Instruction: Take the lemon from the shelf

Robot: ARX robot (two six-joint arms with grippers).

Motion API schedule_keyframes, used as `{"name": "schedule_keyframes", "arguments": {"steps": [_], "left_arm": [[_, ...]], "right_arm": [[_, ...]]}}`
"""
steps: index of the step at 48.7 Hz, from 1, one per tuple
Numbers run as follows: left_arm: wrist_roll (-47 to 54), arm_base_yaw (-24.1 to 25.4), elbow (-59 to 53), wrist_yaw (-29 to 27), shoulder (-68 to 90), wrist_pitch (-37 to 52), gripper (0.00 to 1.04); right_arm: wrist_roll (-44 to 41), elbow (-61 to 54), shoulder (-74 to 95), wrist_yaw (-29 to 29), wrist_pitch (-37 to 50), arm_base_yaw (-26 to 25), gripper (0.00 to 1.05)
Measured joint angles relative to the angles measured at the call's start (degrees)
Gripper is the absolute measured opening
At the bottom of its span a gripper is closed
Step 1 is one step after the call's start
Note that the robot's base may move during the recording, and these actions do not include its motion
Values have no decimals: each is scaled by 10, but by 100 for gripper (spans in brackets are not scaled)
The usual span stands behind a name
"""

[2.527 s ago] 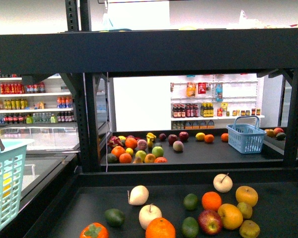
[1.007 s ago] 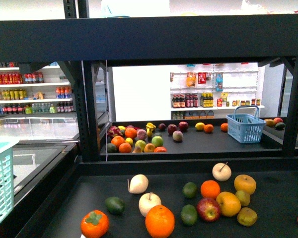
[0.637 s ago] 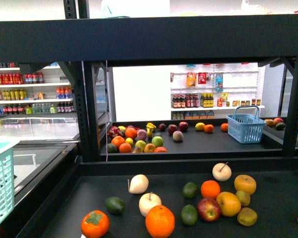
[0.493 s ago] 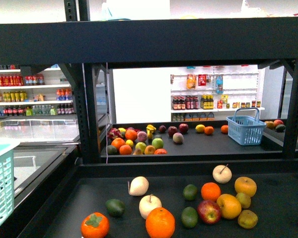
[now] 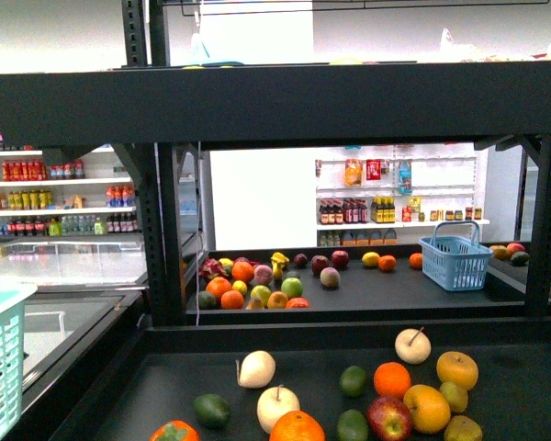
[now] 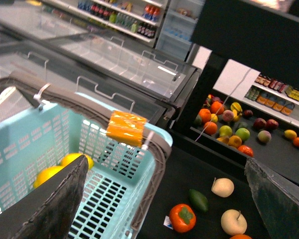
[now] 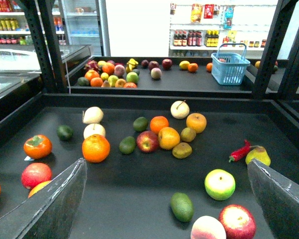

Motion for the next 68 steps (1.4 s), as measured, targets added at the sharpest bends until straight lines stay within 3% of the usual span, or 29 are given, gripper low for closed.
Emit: {"name": "schedule_keyframes", "arguments": {"steps": [4, 8, 17, 24, 29, 61, 68], "left_arm": [[65, -72, -30, -45, -56, -5, 96], [118, -91, -87, 46, -110, 4, 81], [151, -94, -234, 62, -249, 7, 49], [156, -94, -298, 61, -290, 26, 18], [155, -94, -324, 62, -310, 33, 2], [158, -94, -415, 62, -415, 24, 2], [158, -94, -422, 61, -495, -53, 2]], "right_arm": [[0, 0, 0, 0, 0, 0, 97], [0, 0, 0, 0, 0, 0, 97], [0, 0, 0, 0, 0, 0, 97], [0, 0, 0, 0, 0, 0, 97], [0, 0, 0, 0, 0, 0, 97], [0, 0, 0, 0, 0, 0, 97], [0, 0, 0, 0, 0, 0, 97]]}}
